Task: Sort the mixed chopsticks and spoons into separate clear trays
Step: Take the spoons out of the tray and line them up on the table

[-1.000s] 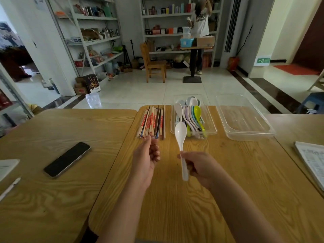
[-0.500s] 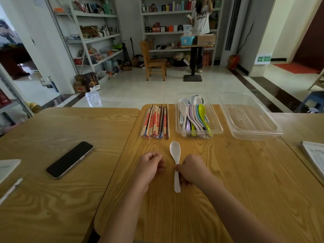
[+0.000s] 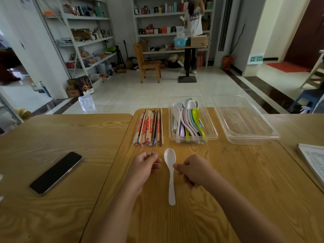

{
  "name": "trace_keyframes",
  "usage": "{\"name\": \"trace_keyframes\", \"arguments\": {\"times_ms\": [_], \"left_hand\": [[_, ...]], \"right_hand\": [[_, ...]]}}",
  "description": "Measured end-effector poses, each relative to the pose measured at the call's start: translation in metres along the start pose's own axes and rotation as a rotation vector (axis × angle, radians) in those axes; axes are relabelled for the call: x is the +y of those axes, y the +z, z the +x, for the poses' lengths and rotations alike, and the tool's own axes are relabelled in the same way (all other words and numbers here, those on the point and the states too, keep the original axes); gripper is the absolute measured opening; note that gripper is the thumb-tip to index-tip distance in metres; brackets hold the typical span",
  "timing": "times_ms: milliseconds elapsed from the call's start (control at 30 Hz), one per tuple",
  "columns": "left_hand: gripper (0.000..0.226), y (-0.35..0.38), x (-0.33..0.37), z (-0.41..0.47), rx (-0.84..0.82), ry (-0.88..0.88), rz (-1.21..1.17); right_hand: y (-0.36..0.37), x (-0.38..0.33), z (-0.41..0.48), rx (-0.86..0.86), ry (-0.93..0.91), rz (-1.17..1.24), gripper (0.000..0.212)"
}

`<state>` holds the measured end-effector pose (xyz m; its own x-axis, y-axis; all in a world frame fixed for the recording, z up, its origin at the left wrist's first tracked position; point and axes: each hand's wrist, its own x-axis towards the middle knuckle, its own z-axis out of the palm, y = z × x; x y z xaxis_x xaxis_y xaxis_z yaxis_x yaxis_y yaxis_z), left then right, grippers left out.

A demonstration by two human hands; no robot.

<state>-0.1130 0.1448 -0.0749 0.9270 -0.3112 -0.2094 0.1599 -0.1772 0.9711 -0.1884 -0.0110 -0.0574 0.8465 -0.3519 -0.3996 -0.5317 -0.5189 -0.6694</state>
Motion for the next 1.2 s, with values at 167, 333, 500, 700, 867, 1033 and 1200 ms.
{"name": "trace_keyframes", "arguments": {"times_ms": [167, 333, 500, 700, 867, 1033, 1200], "left_hand": [[0.015, 0.015, 0.028, 0.025, -0.058, 0.027, -0.001], [0.014, 0.048, 0.070, 0.068, -0.128, 0.045, -0.023], [0.014, 0.073, 0.089, 0.099, -0.194, -0.002, 0.006], [0.015, 0.071, 0.090, 0.107, -0.200, 0.009, 0.002], [0.015, 0.058, 0.080, 0.097, -0.199, 0.010, -0.033], [0.017, 0.038, 0.073, 0.073, -0.193, 0.029, -0.106], [0.024, 0.015, 0.054, 0.034, -0.140, 0.024, -0.215]], "right_hand": [[-0.070, -0.006, 0.031, 0.205, -0.052, 0.063, 0.025], [-0.128, -0.016, 0.099, 0.402, -0.007, -0.017, 0.016], [-0.123, -0.028, 0.124, 0.374, -0.003, -0.319, 0.011], [-0.110, -0.032, 0.136, 0.298, -0.036, -0.523, 0.007], [-0.112, -0.036, 0.138, 0.312, -0.015, -0.467, 0.008], [-0.128, -0.034, 0.120, 0.444, -0.010, -0.158, 0.016], [-0.116, -0.032, 0.039, 0.315, -0.034, 0.111, 0.029]]}}
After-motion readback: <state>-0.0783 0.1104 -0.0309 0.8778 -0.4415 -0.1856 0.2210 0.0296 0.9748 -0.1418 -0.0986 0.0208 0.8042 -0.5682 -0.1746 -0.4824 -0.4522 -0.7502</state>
